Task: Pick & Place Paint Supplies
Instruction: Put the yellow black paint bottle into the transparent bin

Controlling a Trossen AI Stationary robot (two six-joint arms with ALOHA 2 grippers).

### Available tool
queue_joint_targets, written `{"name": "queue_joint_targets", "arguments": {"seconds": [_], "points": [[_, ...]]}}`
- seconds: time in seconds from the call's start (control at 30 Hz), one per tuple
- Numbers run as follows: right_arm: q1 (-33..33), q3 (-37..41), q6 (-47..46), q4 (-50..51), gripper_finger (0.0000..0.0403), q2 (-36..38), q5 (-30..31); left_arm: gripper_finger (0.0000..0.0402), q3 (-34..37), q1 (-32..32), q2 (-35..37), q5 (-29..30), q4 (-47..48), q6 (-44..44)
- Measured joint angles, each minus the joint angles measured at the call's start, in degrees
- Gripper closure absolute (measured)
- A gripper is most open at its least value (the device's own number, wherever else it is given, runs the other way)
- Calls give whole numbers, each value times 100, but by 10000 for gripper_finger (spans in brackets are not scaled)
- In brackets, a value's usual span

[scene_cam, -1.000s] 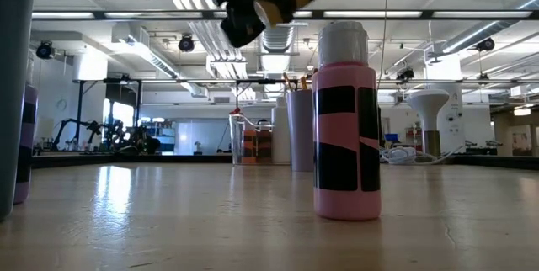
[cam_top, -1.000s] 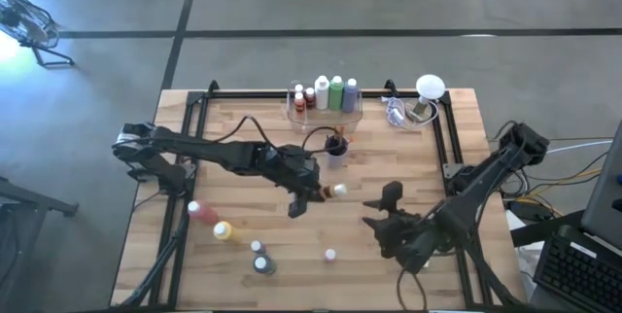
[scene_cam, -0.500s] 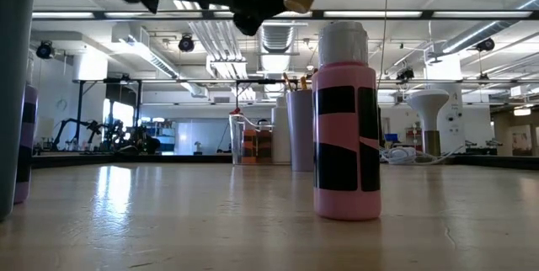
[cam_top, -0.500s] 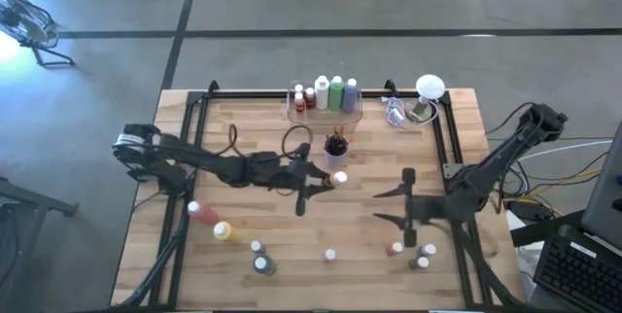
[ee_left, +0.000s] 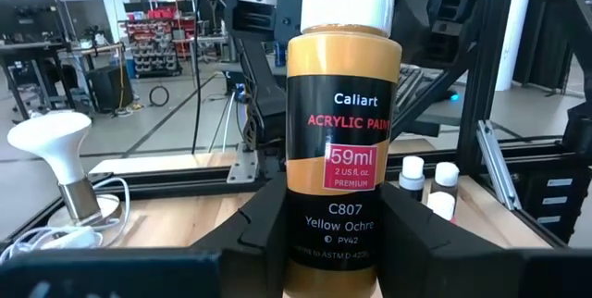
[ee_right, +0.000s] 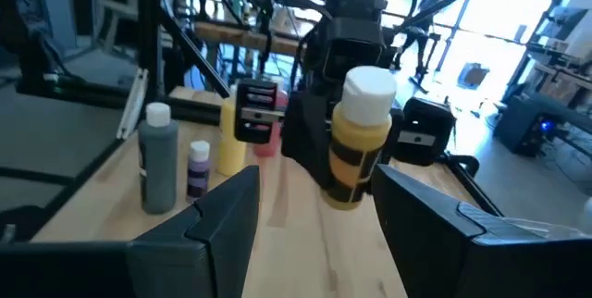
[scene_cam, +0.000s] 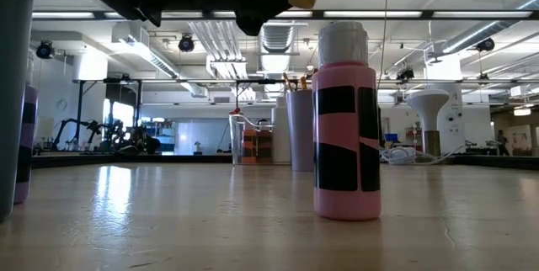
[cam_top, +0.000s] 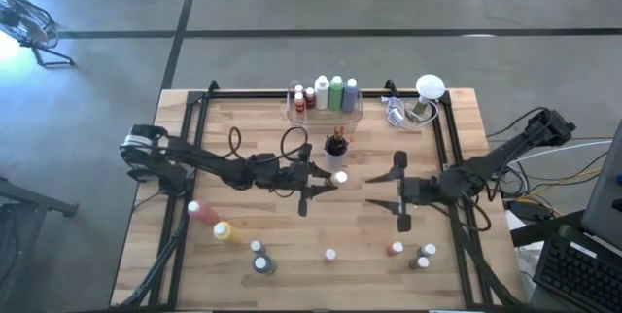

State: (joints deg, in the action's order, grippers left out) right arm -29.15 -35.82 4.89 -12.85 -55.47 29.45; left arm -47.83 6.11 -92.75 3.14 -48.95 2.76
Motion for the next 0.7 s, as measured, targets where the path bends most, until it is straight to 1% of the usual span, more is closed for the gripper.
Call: {"name": "queue_joint_targets", "arguments": {"seconds": [0.1, 0.23, 0.57, 0.7], "points": [[53, -235, 105, 49, 197, -187, -8, 285, -105, 0, -95, 0, 10, 61], [182, -475, 246, 63, 186, -396, -2, 285, -201, 0, -162, -2, 40, 110], [697, -842, 256, 66, 150, -904, 5, 284, -398, 0, -162, -28, 275, 284], [769, -905, 235, 64, 144, -1013, 4, 284, -400, 0, -162, -42, 305, 293]]}}
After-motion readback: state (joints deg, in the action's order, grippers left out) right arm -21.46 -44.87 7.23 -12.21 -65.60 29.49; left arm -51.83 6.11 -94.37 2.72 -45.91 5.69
